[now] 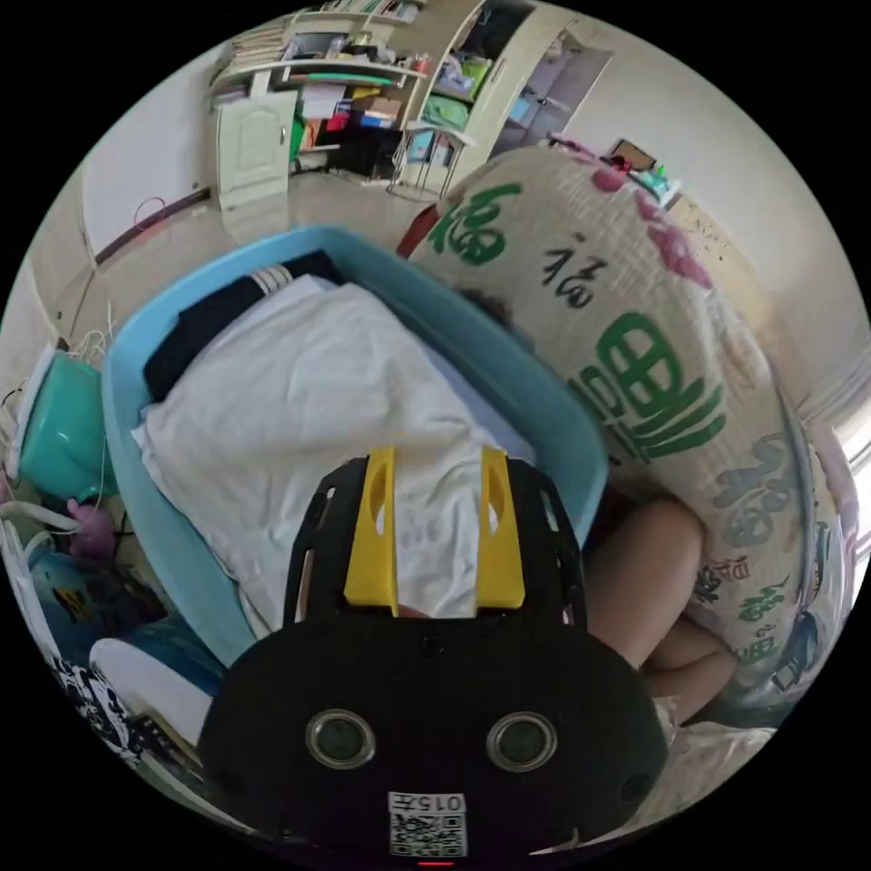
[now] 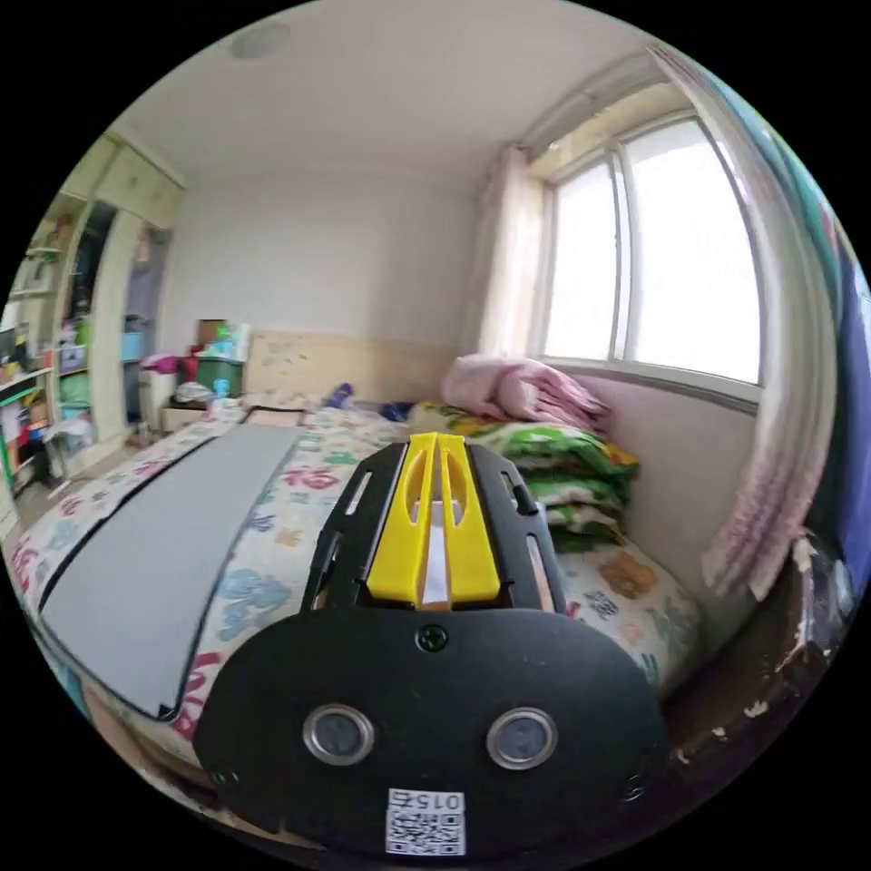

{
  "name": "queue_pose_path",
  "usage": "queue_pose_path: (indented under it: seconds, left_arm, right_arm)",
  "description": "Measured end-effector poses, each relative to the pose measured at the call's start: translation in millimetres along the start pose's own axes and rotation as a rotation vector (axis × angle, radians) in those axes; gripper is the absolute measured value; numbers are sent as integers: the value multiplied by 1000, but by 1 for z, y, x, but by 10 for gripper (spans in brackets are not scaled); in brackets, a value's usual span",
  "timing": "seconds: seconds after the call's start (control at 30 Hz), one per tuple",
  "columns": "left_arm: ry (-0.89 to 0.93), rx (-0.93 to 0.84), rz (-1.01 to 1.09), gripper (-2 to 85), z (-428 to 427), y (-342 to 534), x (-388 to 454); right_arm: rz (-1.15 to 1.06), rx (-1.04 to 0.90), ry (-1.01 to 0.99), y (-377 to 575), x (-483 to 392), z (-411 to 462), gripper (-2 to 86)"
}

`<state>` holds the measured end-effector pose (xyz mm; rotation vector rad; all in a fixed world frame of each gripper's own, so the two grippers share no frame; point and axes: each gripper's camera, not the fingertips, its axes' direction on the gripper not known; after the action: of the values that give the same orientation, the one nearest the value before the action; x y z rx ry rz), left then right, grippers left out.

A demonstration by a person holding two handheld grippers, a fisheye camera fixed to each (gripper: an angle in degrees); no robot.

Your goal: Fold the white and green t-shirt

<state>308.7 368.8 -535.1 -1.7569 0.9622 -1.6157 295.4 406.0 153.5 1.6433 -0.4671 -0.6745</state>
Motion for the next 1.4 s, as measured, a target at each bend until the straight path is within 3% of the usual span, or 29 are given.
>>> queue_pose_path:
  seconds: [0.13, 0.2, 0.3, 0.43, 0.57, 0.7, 0.77, 0.87, 1.07, 1.23, 1.4]
  left_arm:
    - [-162, -2, 105, 50, -7, -30, -5]
    - [-128, -2, 111, 24, -20, -41, -24]
    - [80, 67, 6, 7, -60, -47, -91]
    - [411, 341, -87, 0, -157, -20, -185]
    - [769, 586, 152, -3, -273, -19, -194]
    - [1131, 682, 487, -3, -353, -30, -138]
    - [1343, 650, 714, -2, -380, -21, -83]
    - [1458, 484, 917, -1, -368, 9, -17]
    - [1566, 30, 905, -1, -253, 75, 41]
    - [1488, 28, 955, -1, -253, 112, 18]
    - [1337, 77, 1047, -2, -275, 151, 3]
  right_arm:
    - [-163, 37, -349, 53, -79, -35, -5]
    - [-262, 42, -470, 89, -116, -49, -7]
    - [-352, 32, -678, 155, -164, -62, -9]
    - [-456, 19, -949, 219, -200, -62, -10]
    - [-471, 26, -1177, 228, -209, -42, -5]
    - [-439, 17, -1334, 218, -196, -19, 27]
    - [-390, -24, -1386, 216, -176, 3, 63]
    - [-313, -107, -1362, 233, -138, 38, 92]
    - [-37, -400, -1270, 295, -38, 148, 98]
    - [195, -377, -1390, 324, 27, 202, 114]
    - [228, -319, -1313, 331, 36, 229, 125]
